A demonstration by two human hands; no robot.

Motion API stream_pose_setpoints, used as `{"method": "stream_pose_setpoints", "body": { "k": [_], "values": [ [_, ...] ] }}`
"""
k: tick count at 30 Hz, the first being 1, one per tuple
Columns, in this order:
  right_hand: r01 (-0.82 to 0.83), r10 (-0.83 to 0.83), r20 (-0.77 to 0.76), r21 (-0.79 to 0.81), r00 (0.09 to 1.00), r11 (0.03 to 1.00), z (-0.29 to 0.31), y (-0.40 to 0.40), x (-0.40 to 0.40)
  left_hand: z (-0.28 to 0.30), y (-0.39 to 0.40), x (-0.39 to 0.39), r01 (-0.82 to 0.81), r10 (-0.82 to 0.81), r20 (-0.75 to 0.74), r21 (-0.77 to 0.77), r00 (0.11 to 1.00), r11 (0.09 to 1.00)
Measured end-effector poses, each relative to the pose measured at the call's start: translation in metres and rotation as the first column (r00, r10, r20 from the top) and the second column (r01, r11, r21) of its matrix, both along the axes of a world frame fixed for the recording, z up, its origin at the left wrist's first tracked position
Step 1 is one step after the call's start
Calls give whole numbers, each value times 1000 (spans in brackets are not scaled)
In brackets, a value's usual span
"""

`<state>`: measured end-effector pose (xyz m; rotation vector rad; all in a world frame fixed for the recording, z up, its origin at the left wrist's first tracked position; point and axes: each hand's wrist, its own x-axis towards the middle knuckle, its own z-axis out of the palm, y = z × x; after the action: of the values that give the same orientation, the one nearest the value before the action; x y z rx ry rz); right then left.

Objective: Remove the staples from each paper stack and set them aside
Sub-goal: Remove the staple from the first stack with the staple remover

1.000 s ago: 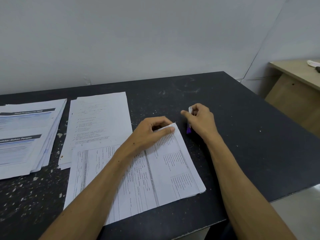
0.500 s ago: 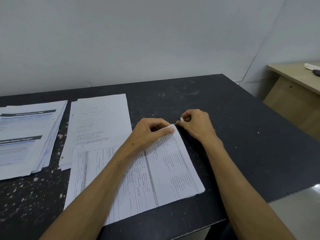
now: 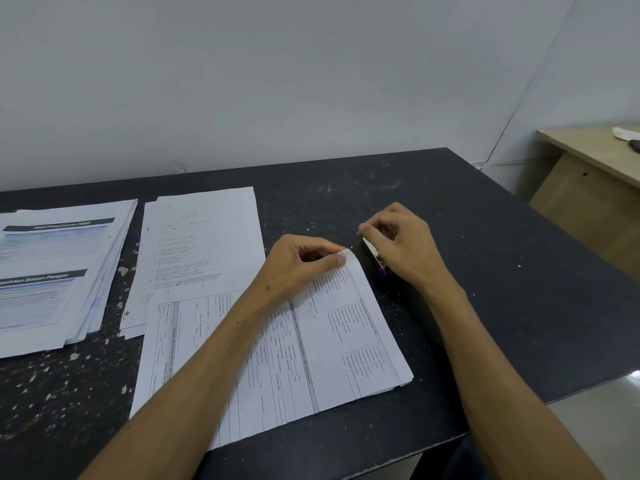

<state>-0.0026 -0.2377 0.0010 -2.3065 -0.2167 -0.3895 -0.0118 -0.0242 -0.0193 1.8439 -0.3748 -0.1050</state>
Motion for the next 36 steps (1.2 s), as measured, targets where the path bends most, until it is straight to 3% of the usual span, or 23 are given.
{"method": "stream_pose_setpoints", "body": {
  "k": [3, 8, 17, 36],
  "values": [
    [-181, 198, -202, 99, 959, 978, 9, 0, -8, 0, 0, 0, -6, 6, -18, -6, 1000, 1000],
    [-276, 307, -241, 153, 921, 949, 11, -5, -12, 1, 2, 1, 8, -8, 34, 1, 999, 1000],
    [-297, 272, -269, -59, 924, 953, 5, -3, -12, 3, 6, 3, 55, -56, 35, 34, 998, 998],
    [-280, 274, -221, 5, 936, 960, -4, -8, -14, 3, 6, 5, 60, -61, 28, 42, 998, 997]
  ]
}}
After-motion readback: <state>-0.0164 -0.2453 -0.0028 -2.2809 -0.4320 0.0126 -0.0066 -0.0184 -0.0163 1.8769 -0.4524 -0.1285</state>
